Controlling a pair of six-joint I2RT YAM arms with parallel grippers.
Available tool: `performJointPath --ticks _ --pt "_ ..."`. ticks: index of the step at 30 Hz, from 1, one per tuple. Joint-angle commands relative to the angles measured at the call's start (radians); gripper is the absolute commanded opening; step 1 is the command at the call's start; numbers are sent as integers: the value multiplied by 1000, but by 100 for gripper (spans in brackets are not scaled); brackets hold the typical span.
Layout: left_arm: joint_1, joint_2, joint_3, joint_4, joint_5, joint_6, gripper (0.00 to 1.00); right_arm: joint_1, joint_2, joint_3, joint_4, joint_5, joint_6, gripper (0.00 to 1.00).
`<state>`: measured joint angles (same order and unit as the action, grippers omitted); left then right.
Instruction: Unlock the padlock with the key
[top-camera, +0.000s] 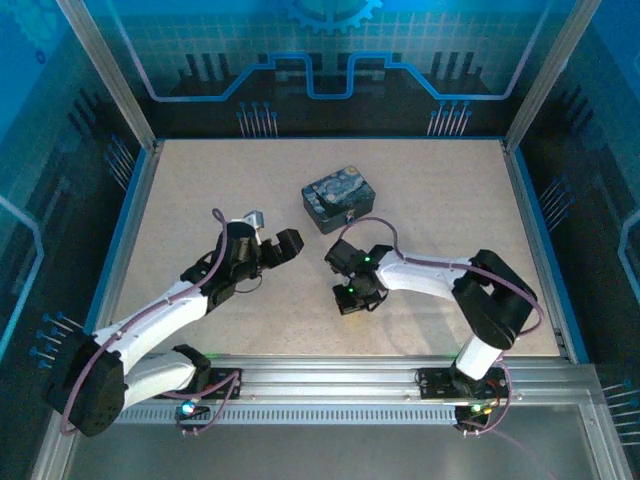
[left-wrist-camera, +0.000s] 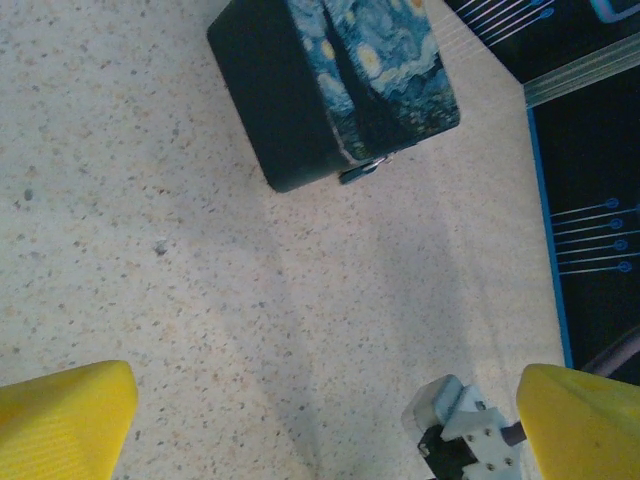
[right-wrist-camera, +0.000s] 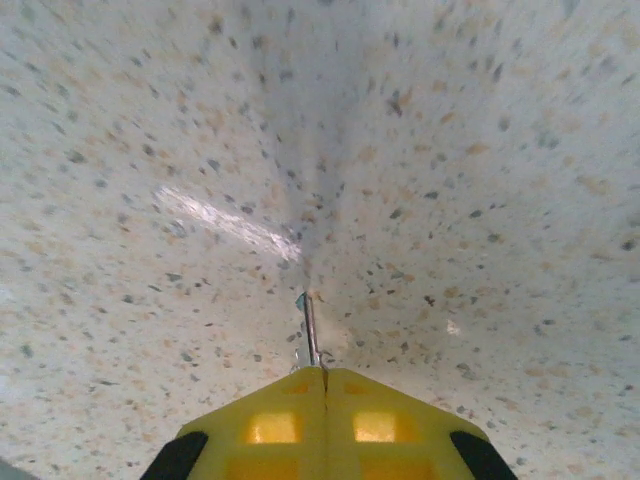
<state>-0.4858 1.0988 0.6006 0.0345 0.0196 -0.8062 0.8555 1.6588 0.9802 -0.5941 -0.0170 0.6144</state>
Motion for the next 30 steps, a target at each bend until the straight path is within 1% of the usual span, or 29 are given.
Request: performJointPath --ticks 1,7,10,12,16,17,20,24,30 --pt "-5 -25 56 6 16 22 99 -40 -100 -10 110 -10 19 0" --pt "-5 -22 120 14 71 21 99 -113 -225 -27 298 -55 31 0" --pt "-4 -18 153 6 87 -34 99 -150 -264 -16 381 -90 45 0" --pt "-2 -10 181 -20 87 -115 99 -166 -279 6 410 -103 39 0" --pt "12 23 219 -31 127 -338 99 -181 -290 64 439 -111 7 0" --pt "17 35 222 -26 141 -405 99 -183 -288 77 450 -122 4 0" --pt "23 63 217 43 186 -549 99 -185 -277 112 475 -143 -2 0" --pt "23 79 196 114 200 -690 99 -184 -259 132 517 -159 5 0" --pt "23 94 136 209 184 -860 98 -175 -213 156 557 -197 18 0"
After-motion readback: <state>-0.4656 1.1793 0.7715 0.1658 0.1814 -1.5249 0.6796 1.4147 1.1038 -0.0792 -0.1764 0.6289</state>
